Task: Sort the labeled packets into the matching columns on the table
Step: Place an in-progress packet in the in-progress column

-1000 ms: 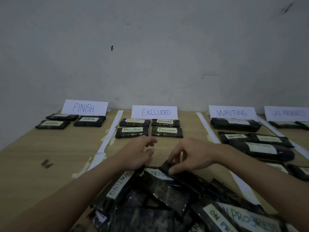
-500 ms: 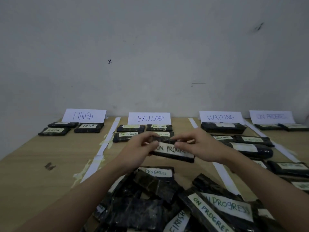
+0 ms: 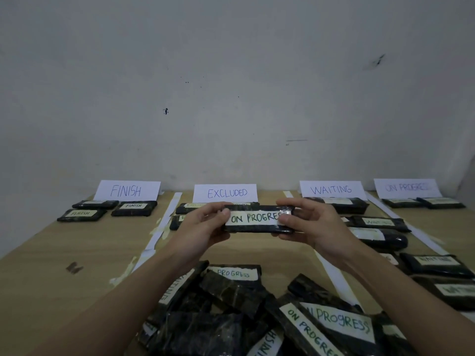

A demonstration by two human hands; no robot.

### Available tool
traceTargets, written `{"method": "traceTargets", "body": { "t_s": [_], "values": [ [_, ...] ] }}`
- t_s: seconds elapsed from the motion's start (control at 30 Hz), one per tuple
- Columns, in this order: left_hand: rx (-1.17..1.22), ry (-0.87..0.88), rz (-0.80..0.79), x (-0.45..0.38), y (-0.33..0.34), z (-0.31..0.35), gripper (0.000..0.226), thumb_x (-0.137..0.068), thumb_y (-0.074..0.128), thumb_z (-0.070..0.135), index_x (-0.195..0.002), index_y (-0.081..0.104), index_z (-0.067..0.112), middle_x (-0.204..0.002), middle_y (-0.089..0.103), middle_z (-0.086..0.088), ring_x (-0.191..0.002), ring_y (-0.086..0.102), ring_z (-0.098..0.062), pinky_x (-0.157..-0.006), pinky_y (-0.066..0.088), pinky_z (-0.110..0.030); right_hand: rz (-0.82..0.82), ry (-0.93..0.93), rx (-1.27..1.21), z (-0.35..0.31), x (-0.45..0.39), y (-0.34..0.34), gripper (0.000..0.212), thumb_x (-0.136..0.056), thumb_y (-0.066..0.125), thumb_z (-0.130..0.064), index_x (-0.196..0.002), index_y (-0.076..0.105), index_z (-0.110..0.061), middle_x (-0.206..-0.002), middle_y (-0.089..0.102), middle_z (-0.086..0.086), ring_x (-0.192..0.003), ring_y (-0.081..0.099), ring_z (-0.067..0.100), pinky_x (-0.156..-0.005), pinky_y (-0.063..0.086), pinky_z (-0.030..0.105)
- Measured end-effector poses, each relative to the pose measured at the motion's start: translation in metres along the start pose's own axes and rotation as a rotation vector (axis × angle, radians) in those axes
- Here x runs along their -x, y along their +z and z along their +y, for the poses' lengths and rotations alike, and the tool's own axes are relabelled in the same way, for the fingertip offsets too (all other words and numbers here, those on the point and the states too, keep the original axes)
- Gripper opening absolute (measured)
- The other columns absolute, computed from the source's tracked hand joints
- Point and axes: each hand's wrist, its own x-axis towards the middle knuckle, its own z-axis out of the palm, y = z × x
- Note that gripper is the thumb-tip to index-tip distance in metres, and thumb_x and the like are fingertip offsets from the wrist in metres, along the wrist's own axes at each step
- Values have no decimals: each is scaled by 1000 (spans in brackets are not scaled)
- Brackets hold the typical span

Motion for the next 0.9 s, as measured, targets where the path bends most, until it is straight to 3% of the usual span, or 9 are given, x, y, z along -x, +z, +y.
{"method": "traceTargets", "body": {
  "t_s": [0.07, 0.17, 0.23, 0.33, 0.47, 0.63, 0.77, 0.9],
  "values": [
    [-37, -1, 31, 0, -2, -1, 13, -90, 55, 17, -99, 65, 17, -88, 60, -4, -73, 58, -11, -70, 54, -23, -39, -11, 126, 0, 2, 0, 37, -68, 72, -7, -104, 66, -15, -101, 70, 8, -90, 69, 25, -74, 58, 29],
    [-228, 30, 68, -6, 7, -4, 14, -90, 56, 16, -102, 63, 14, -92, 64, -5, -79, 61, -13, -64, 52, -19, 41, -244, 942, 7, 2, -6, 46, -78, 71, -17, -121, 57, -26, -123, 52, -13, -112, 51, 6, -97, 40, 25],
    [-306, 48, 68, -12, 24, -6, 15, -90, 56, 14, -104, 60, 11, -85, 64, -1, -75, 60, -11, -63, 50, -19, 42, -473, 1284, 11, 3, -8, 49, -81, 68, -24, -127, 53, -24, -127, 49, -11, -115, 45, 6, -98, 33, 23],
    [-324, 82, 46, -27, 59, -6, 13, -91, 55, 12, -102, 60, 9, -77, 63, -3, -71, 58, -13, -63, 49, -22, 38, -664, 1606, 11, 3, -22, 55, -63, 82, -31, -112, 64, -14, -112, 65, 1, -99, 63, 20, -85, 49, 34],
    [-295, 79, -14, -49, 116, -10, 13, -92, 53, 14, -104, 59, 12, -84, 65, -7, -76, 59, -16, -66, 49, -25, 163, -636, 1679, 1, 7, -68, 56, -51, 89, -20, -102, 68, -9, -98, 70, 7, -83, 68, 25, -65, 57, 34],
    [-368, 122, -156, -74, 195, -27, 15, -93, 52, 20, -107, 57, 17, -89, 63, -2, -81, 60, -13, -69, 51, -23, 240, -527, 1740, -3, 20, -147, 61, -47, 89, -9, -104, 69, -13, -101, 69, 10, -86, 68, 26, -59, 56, 31],
    [-719, 263, -327, -100, 251, -40, 35, -94, 49, 28, -126, 48, 15, -111, 61, -1, -99, 57, -13, -86, 45, -25, 321, -344, 1729, -10, 24, -217, 60, -53, 85, -3, -109, 66, -12, -109, 66, 13, -90, 67, 31, -60, 56, 35],
    [-1302, 503, -593, -122, 291, -51, 45, -96, 35, 40, -136, 36, 20, -137, 45, -3, -123, 44, -21, -102, 37, -38, 424, -104, 1701, -14, 10, -287, 49, -85, 56, -6, -131, 49, -21, -139, 43, 3, -121, 47, 25, -86, 46, 36]
  ]
}}
